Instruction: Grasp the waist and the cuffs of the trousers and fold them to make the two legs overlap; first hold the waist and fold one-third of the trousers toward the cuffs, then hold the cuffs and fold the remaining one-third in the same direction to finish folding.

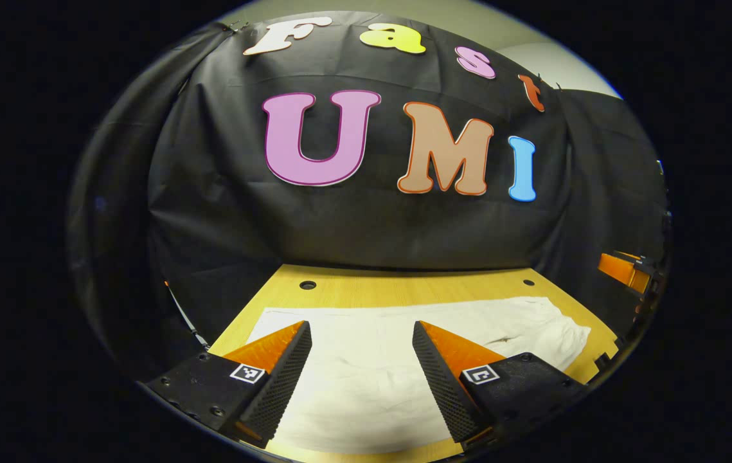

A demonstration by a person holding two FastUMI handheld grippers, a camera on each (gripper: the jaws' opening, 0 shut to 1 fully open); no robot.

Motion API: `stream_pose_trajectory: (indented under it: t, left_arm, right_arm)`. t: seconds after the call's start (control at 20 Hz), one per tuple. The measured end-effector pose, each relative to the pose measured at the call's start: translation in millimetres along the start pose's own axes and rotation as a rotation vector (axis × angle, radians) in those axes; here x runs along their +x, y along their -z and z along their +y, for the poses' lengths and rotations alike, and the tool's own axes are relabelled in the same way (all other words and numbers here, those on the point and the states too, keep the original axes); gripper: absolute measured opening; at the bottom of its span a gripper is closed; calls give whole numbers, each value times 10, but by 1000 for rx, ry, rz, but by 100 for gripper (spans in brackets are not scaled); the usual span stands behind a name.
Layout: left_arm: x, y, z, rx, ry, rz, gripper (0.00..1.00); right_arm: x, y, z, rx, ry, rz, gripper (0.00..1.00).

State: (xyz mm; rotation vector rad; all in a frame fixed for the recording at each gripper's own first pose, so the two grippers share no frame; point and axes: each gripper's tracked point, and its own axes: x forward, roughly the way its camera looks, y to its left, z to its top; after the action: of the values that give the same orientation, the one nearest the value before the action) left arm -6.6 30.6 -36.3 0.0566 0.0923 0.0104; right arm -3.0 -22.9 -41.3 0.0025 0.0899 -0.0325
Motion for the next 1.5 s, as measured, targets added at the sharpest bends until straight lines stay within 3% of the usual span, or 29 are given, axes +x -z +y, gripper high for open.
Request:
stream_pose_trajectory:
  t: [0.35, 0.55, 1.0, 1.35, 1.5]
  left_arm:
    - [-240, 771, 311, 40, 129, 245, 95]
    - [-398, 1237, 553, 217, 236, 420, 95]
    - [-701, 2015, 692, 583, 565, 748, 92]
    - [-924, 2264, 939, 807, 672, 908, 91]
    - [-953, 2339, 983, 837, 691, 940, 90]
  right_arm:
    - [-42, 178, -14, -19, 2, 35, 97]
    - [-115, 304, -4, -37, 3, 71, 97]
    - [-277, 478, -33, -49, 32, 118, 97]
    - [-427, 653, -155, -75, 81, 162, 98]
    - [-445, 691, -192, -79, 91, 177, 98]
